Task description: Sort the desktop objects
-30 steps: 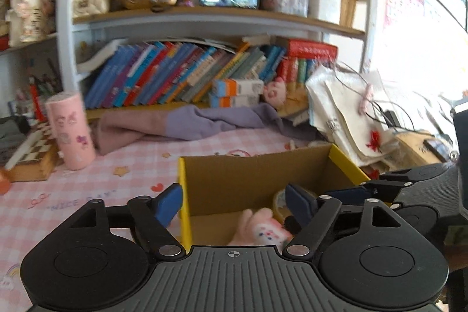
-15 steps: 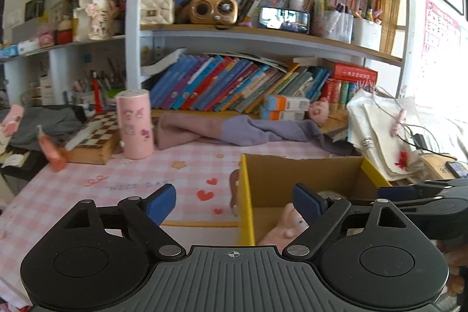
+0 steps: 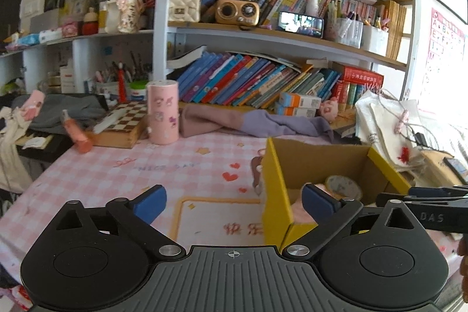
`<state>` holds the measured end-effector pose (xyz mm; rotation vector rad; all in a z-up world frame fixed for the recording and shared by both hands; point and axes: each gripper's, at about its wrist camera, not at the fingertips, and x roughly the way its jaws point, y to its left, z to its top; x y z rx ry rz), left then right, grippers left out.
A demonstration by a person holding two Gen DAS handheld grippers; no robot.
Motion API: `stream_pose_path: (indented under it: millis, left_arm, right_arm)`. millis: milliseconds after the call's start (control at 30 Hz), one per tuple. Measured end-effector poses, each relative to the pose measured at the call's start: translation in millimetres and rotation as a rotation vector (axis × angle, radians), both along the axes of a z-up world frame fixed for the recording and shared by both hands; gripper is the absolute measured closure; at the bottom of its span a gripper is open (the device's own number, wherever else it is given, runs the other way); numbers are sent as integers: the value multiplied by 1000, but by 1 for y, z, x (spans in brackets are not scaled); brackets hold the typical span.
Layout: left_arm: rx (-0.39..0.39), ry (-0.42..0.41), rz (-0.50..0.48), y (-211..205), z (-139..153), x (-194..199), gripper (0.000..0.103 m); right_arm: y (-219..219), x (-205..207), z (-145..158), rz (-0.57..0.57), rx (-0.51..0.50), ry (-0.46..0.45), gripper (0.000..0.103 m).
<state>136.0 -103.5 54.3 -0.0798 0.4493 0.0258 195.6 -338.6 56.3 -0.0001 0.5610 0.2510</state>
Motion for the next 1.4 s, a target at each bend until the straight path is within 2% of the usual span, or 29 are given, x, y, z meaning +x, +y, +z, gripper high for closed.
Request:
stream_pose_path:
  millis: [267, 467, 700, 900, 1167, 1300, 1400]
  left_arm:
    - [27, 43, -6, 22, -9, -38, 0]
    - [18, 76, -2, 38, -17, -66, 0]
    - [138, 101, 0, 44, -28, -92, 0]
    - [116, 104, -28, 58, -28, -107, 0]
    - [91, 154, -47, 72, -37, -112, 0]
    - [122, 157, -27, 74, -43, -118, 0]
    - [118, 148, -33, 78, -42, -122, 0]
  right_arm:
    - [33, -50, -7, -35, 4, 19, 41]
    - [58, -89, -15, -48, 21, 54, 37]
    - [80, -124, -20, -65, -19, 53, 34]
    - [96, -150, -28, -74, -70, 48, 30]
    - [107, -165, -32, -92, -65, 68, 30]
    - [111, -169, -35, -103, -54, 87, 30]
    - [112, -170, -37, -114, -45, 101, 30]
